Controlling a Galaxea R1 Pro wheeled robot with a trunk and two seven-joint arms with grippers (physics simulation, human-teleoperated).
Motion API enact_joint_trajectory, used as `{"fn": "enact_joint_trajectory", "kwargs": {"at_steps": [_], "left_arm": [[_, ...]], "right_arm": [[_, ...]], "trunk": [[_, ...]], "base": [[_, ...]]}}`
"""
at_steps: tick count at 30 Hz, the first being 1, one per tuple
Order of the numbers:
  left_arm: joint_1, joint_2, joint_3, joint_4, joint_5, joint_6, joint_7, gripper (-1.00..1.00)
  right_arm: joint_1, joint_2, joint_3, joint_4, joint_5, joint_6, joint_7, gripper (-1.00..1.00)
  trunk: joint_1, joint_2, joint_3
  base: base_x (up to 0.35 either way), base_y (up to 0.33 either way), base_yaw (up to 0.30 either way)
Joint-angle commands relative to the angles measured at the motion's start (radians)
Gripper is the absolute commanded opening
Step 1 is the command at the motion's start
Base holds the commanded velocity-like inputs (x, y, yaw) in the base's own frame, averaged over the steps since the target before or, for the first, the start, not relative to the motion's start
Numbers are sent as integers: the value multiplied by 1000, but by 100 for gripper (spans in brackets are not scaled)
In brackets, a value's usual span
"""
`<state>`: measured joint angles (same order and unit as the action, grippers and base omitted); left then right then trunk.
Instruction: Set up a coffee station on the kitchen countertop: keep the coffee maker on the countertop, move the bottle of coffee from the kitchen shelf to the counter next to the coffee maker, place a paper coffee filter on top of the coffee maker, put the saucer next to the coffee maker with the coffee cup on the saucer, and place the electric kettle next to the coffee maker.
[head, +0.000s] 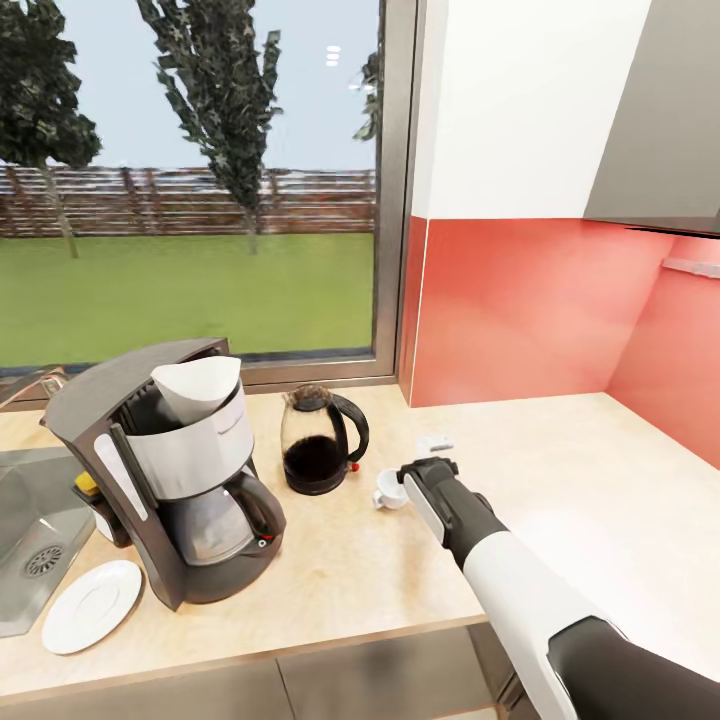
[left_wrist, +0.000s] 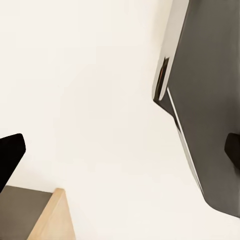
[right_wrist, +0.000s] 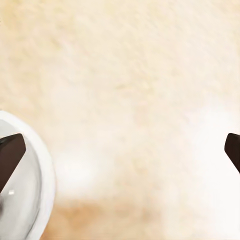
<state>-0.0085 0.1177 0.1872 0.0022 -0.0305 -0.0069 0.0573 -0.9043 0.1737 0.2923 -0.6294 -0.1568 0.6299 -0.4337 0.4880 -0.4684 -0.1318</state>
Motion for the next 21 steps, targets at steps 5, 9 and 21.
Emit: {"fn": "enact_joint_trajectory", "kwargs": {"at_steps": [5, 9, 21], "left_arm": [[-1, 0, 6, 4, -3, -1, 2, 100], [-1, 0, 6, 4, -3, -1, 2, 100], [-1, 0, 6, 4, -3, -1, 3, 100]], "right_arm": [[-1, 0, 5, 15, -10, 3, -8, 100], [-1, 0, 5, 34, -10, 2, -8, 100], [-1, 1, 6, 45, -10, 2, -8, 100]], "trunk": [[0, -2, -2], [0, -2, -2], [0, -2, -2]], "base": [[0, 0, 0], [0, 0, 0], [0, 0, 0]]}}
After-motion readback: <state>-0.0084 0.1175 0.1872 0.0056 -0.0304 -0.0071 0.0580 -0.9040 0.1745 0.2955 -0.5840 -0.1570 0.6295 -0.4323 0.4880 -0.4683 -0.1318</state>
